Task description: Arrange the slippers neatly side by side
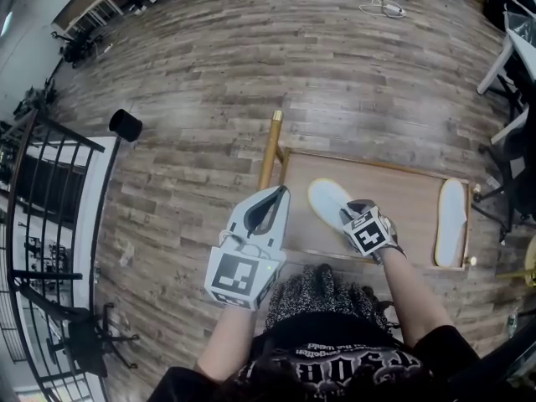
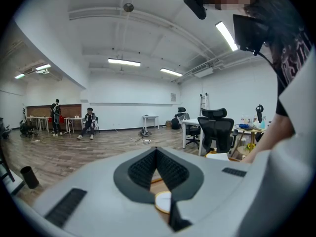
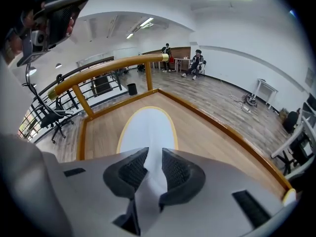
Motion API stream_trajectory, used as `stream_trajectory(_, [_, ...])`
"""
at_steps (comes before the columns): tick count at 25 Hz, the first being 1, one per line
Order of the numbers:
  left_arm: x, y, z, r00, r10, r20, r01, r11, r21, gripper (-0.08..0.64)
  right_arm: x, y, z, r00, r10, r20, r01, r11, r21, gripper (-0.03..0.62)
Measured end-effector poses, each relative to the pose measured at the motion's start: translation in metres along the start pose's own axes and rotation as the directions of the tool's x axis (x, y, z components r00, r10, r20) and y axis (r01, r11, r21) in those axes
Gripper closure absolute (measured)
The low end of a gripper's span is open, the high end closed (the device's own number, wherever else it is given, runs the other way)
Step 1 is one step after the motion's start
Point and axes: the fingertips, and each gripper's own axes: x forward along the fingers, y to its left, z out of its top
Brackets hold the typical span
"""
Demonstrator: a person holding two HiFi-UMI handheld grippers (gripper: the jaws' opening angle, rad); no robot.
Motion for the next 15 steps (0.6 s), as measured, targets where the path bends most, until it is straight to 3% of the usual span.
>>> stream_trajectory(3, [-0.001, -0.001, 0.002, 1.000, 0.003, 0.004, -0.003, 1.000, -0.001, 0.569, -0.003, -0.006, -0.002, 1.000, -0.023, -0.009, 0.023, 1.000, -0.011, 0.566])
stream_trajectory(7, [-0.004, -0.005, 0.002, 1.000, 0.007, 0.004, -0.007, 1.000, -0.002, 0.569, -0.009, -0.012, -0.003, 0.999, -0.034, -0.019, 0.034, 0.999, -0.020, 0.574])
stream_trajectory(15, [0.005, -0.016, 0.010, 1.000, 0.006, 0.011, -0.006, 0.999, -0.032, 0.569, -0.043, -0.036, -0.007, 0.996, -0.088, 0.003, 0.087, 0.983, 0.164, 0.575])
